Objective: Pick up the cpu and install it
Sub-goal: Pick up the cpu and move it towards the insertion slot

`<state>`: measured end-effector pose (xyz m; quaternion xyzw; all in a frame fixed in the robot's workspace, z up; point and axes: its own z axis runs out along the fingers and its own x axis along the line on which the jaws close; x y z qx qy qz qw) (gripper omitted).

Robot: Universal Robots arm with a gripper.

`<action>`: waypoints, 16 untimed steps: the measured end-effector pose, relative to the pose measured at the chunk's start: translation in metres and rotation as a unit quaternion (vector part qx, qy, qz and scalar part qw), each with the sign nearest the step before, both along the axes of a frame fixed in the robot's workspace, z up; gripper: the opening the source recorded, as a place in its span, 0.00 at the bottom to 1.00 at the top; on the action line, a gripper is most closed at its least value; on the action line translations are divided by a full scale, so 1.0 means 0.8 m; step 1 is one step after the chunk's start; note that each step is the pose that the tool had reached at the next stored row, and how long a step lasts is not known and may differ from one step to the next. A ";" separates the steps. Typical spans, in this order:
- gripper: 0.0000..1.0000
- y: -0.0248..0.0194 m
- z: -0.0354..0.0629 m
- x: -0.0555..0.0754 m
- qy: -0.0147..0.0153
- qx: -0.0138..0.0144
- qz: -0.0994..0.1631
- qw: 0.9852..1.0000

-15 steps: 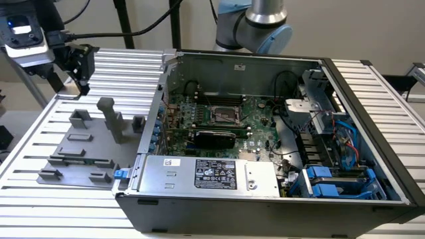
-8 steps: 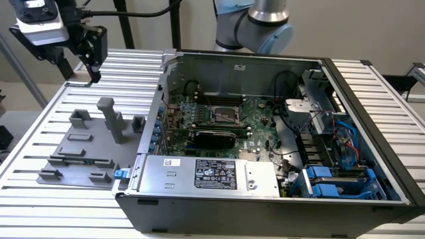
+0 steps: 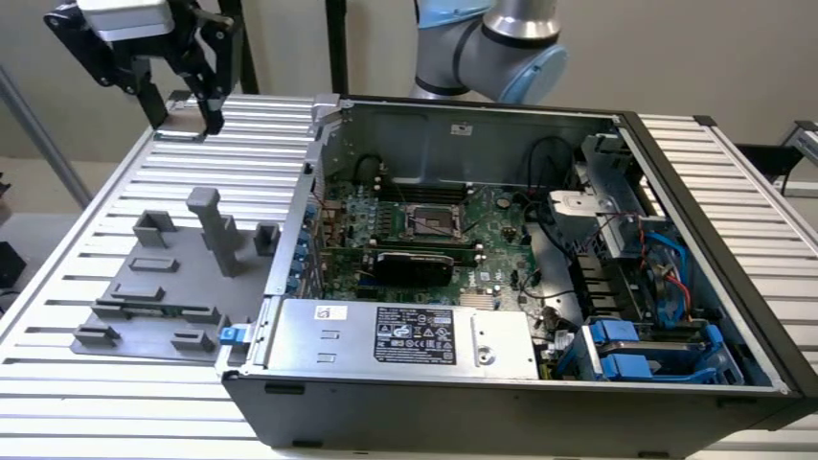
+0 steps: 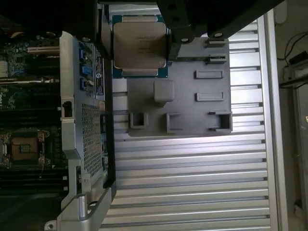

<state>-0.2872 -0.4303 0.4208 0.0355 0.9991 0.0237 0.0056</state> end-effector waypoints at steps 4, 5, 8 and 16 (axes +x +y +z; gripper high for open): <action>0.55 0.0006 0.002 0.022 0.000 0.002 0.000 1.000; 0.55 0.0008 0.002 0.028 0.000 0.003 0.000 1.000; 0.55 0.0014 0.002 0.045 0.000 0.006 0.000 1.000; 0.55 0.0103 0.001 0.091 0.000 0.010 0.000 1.000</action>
